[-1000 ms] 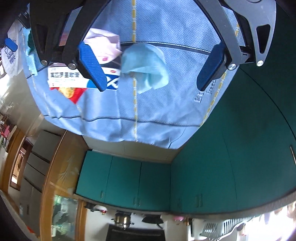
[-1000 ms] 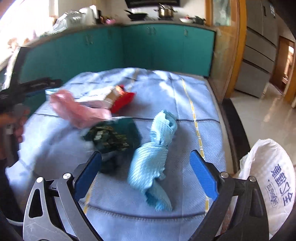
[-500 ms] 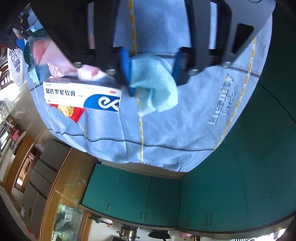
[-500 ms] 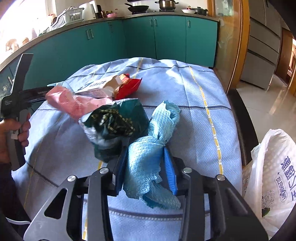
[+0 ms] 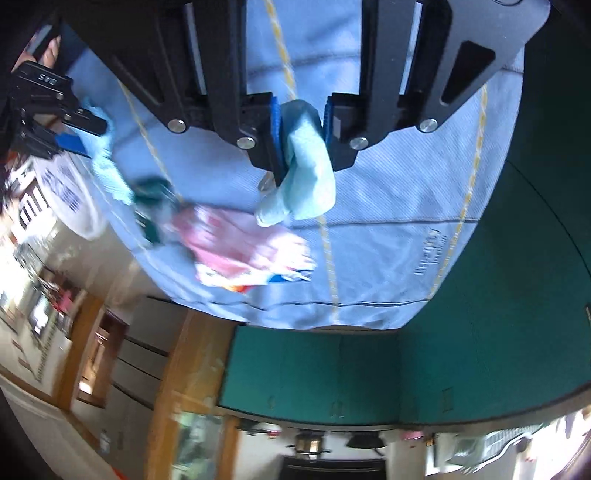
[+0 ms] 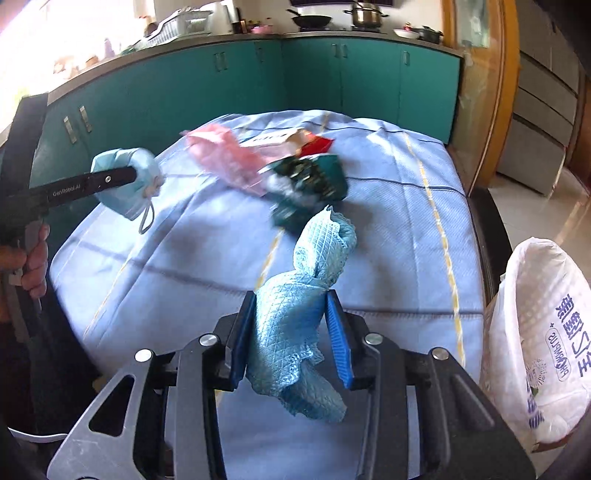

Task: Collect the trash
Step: 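Grasp the blue face mask with the left tool while the right tool grasps the blue cloth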

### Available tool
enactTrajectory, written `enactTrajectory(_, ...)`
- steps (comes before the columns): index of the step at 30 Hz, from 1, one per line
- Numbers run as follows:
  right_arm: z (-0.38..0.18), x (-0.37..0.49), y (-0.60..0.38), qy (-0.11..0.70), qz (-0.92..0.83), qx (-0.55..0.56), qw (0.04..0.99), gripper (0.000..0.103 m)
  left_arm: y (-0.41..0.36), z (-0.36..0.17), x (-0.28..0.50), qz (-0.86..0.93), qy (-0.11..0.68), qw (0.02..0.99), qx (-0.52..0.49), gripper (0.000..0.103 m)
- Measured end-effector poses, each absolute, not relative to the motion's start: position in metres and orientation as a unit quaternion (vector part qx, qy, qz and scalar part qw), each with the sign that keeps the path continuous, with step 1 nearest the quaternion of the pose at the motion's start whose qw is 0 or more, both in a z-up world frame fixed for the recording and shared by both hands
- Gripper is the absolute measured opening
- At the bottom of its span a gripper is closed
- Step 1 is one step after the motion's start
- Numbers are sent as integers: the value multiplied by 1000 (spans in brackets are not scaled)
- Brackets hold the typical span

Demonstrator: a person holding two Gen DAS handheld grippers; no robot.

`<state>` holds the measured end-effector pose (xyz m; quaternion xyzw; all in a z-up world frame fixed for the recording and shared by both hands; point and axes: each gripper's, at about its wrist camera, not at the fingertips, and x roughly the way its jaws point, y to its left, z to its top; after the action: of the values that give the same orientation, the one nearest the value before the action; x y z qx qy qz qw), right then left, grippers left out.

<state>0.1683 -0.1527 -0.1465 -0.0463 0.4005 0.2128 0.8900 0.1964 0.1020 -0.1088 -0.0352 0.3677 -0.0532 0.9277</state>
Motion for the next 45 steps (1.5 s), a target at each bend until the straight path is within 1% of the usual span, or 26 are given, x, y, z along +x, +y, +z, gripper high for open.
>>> enactTrajectory(3, -144, 156, -151, 400, 214, -50, 890, 38, 87, -109, 181, -72, 370, 926, -21, 23)
enactTrajectory(5, -146, 157, -151, 400, 206, -46, 892, 39, 80, -113, 178, -79, 373, 924, -14, 30)
enactTrajectory(6, -148, 161, -153, 404, 197, -41, 892, 43, 77, -118, 178, -77, 379, 922, -11, 34)
enactTrajectory(7, -149, 165, -154, 407, 189, -34, 893, 48, 76, -120, 177, -72, 384, 920, -12, 46)
enactTrajectory(8, -150, 168, -155, 408, 184, -25, 894, 62, 76, -122, 177, -69, 387, 919, -20, 61)
enactTrajectory(9, -151, 170, -156, 406, 180, -21, 896, 76, 78, -123, 178, -67, 387, 919, -26, 67)
enactTrajectory(10, -152, 173, -154, 402, 170, -24, 899, 80, 77, -123, 176, -64, 386, 920, -33, 71)
enactTrajectory(14, -159, 187, -147, 410, 151, -28, 899, 81, 71, -125, 176, -58, 379, 923, -23, 79)
enactTrajectory(17, -163, 192, -145, 413, 151, -24, 898, 81, 68, -128, 178, -60, 382, 922, -21, 80)
enactTrajectory(19, -164, 190, -144, 413, 157, -25, 897, 76, 66, -129, 179, -61, 383, 922, -18, 81)
enactTrajectory(21, -166, 188, -140, 415, 162, -31, 895, 59, 66, -130, 180, -59, 384, 921, -15, 81)
enactTrajectory(22, -168, 188, -140, 417, 165, -31, 893, 55, 66, -131, 180, -59, 384, 921, -15, 81)
enactTrajectory(23, -169, 187, -140, 418, 165, -32, 893, 48, 66, -131, 180, -59, 385, 921, -16, 81)
enactTrajectory(24, -169, 185, -140, 418, 165, -32, 893, 44, 66, -132, 180, -58, 385, 921, -17, 81)
enactTrajectory(27, -167, 183, -144, 413, 168, -24, 895, 43, 65, -133, 180, -57, 386, 921, -16, 81)
enactTrajectory(32, -163, 181, -146, 406, 165, -23, 899, 43, 64, -135, 181, -55, 389, 919, -15, 83)
enactTrajectory(37, -161, 180, -150, 402, 165, -17, 901, 43, 57, -142, 183, -58, 394, 917, -6, 83)
enactTrajectory(39, -161, 179, -151, 401, 166, -17, 901, 43, 53, -146, 185, -60, 398, 915, 0, 73)
enactTrajectory(41, -161, 178, -152, 401, 167, -15, 901, 43, 52, -150, 186, -60, 403, 913, 5, 59)
enactTrajectory(42, -161, 178, -152, 401, 167, -14, 901, 43, 51, -151, 186, -60, 403, 913, 6, 55)
enactTrajectory(43, -161, 178, -153, 401, 167, -12, 901, 43, 51, -152, 186, -60, 404, 913, 8, 44)
enactTrajectory(44, -161, 178, -153, 401, 166, -12, 901, 43, 52, -152, 186, -61, 404, 913, 7, 37)
enactTrajectory(45, -162, 178, -153, 401, 166, -11, 901, 43, 53, -152, 186, -62, 404, 913, 5, 36)
